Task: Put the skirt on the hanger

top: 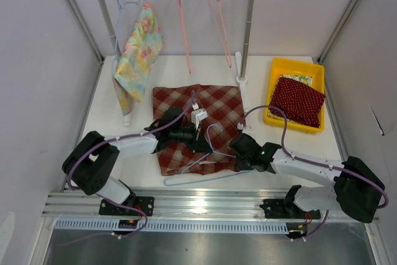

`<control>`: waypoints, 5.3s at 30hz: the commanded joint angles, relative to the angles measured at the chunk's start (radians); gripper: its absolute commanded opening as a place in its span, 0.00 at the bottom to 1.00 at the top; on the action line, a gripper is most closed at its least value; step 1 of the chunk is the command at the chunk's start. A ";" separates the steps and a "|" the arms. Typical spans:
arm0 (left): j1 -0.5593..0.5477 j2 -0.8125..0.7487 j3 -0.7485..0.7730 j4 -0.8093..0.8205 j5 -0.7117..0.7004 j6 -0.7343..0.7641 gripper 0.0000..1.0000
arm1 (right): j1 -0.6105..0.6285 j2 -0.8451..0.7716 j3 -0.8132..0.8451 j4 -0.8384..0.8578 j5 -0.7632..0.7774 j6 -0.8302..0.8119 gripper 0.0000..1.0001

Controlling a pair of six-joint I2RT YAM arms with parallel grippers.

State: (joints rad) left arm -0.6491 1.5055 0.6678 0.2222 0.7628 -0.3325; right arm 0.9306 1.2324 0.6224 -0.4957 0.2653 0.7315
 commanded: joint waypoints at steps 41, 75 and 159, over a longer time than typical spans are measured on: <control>0.051 0.002 0.131 -0.003 -0.410 0.164 0.00 | -0.438 -0.188 0.250 -0.303 -0.069 -0.165 0.27; 0.091 0.134 0.372 -0.195 -0.249 0.288 0.00 | 0.476 0.556 0.542 0.207 0.152 -0.135 0.72; -0.007 -0.498 0.855 -1.112 -0.864 0.102 0.00 | -0.104 -0.153 0.795 -0.178 -0.038 -0.247 0.66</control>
State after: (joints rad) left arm -0.6571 1.0225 1.4536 -0.8131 -0.0002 -0.1688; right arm 0.8391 1.0325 1.3533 -0.7216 0.3050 0.5262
